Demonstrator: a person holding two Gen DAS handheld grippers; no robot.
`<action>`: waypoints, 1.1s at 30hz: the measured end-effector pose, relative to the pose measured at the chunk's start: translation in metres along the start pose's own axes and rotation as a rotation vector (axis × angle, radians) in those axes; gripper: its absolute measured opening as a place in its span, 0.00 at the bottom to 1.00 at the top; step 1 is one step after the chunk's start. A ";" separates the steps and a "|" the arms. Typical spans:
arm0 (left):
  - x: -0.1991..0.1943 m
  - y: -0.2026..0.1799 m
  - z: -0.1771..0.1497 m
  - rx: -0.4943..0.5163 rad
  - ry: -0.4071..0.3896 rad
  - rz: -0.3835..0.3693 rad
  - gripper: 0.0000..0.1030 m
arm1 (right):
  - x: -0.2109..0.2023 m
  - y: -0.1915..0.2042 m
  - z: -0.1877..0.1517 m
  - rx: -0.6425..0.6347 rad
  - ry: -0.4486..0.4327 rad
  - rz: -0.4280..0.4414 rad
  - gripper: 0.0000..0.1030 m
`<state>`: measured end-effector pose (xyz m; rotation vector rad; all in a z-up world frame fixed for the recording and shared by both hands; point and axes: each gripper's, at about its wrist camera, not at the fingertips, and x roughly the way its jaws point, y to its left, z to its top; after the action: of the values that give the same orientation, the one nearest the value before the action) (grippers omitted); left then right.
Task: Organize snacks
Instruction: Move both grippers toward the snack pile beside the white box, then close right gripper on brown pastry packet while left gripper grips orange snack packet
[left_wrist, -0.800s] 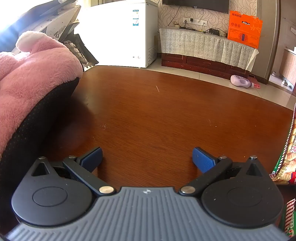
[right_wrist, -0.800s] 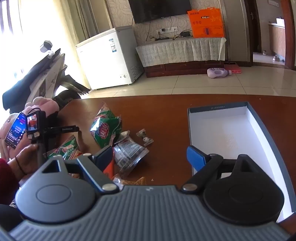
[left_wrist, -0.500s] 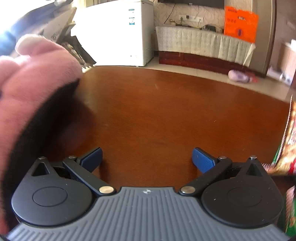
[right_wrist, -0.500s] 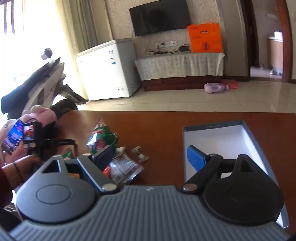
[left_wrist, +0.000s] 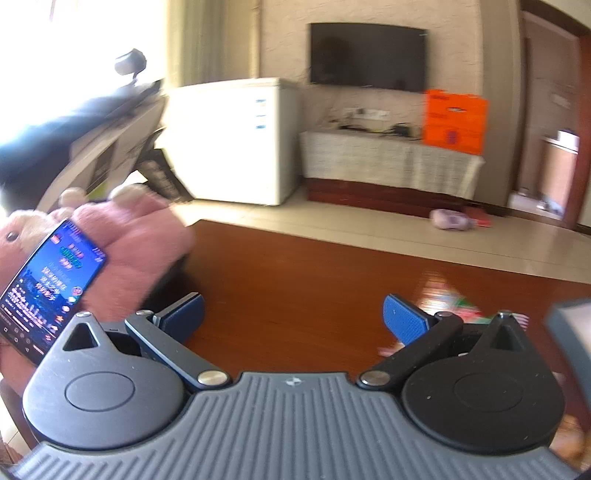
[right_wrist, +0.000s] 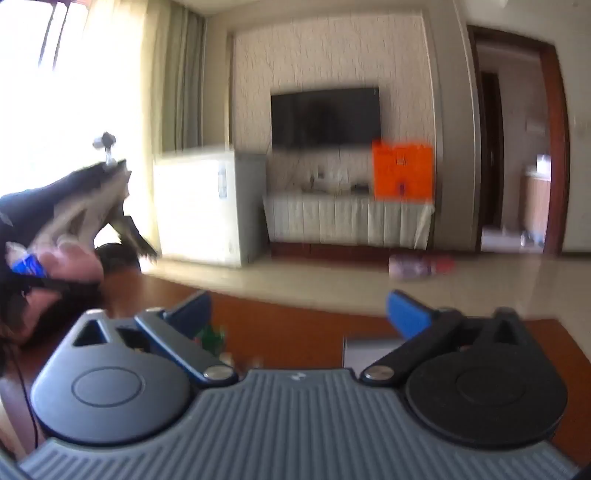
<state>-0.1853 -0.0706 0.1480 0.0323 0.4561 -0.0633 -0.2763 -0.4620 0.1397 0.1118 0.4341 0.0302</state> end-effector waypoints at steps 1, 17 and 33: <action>-0.013 -0.015 -0.005 0.005 0.001 -0.030 1.00 | 0.010 -0.004 -0.004 0.036 0.074 0.030 1.00; -0.053 -0.120 -0.131 0.102 0.088 -0.197 1.00 | -0.002 0.016 -0.062 -0.266 0.195 0.110 1.00; -0.012 -0.125 -0.142 0.118 0.122 -0.202 1.00 | 0.023 0.017 -0.101 -0.182 0.374 0.166 0.92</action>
<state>-0.2668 -0.1883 0.0242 0.1062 0.5767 -0.2882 -0.2982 -0.4339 0.0413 -0.0391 0.7922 0.2563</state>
